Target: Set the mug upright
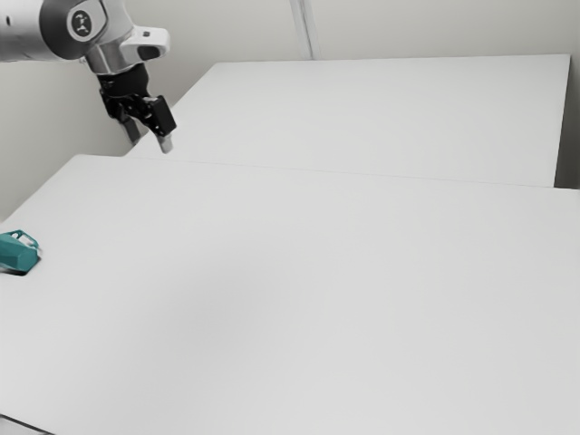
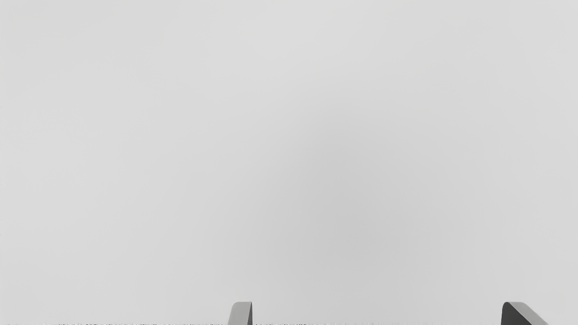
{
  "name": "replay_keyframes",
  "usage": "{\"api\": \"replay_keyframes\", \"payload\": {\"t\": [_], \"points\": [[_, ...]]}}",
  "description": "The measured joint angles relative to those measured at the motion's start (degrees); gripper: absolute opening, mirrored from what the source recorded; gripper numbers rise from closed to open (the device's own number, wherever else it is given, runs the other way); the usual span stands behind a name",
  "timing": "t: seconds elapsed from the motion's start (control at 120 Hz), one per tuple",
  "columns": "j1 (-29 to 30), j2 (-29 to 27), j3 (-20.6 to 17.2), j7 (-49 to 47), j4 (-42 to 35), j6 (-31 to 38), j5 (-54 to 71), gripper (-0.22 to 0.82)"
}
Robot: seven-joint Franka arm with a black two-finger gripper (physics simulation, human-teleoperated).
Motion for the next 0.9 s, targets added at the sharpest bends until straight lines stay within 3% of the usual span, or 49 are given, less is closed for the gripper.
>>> {"api": "replay_keyframes", "payload": {"t": [0.167, 0.458, 0.567, 0.667, 0.9], "points": [[0.23, 0.07, 0.98, 0.29, 0.00, 0.53, 0.10, 0.60], [-3.45, 0.07, 8.12, 0.67, -0.67, 3.37, 0.00, 0.60], [-2.24, -6.51, 9.95, 0.76, -9.39, 6.62, 0.26, 0.60], [-0.57, -12.05, 13.68, 0.83, -16.49, 10.05, 0.40, 0.60], [-0.29, -14.47, 28.78, 2.39, -23.41, 16.54, 0.51, 0.60]]}}
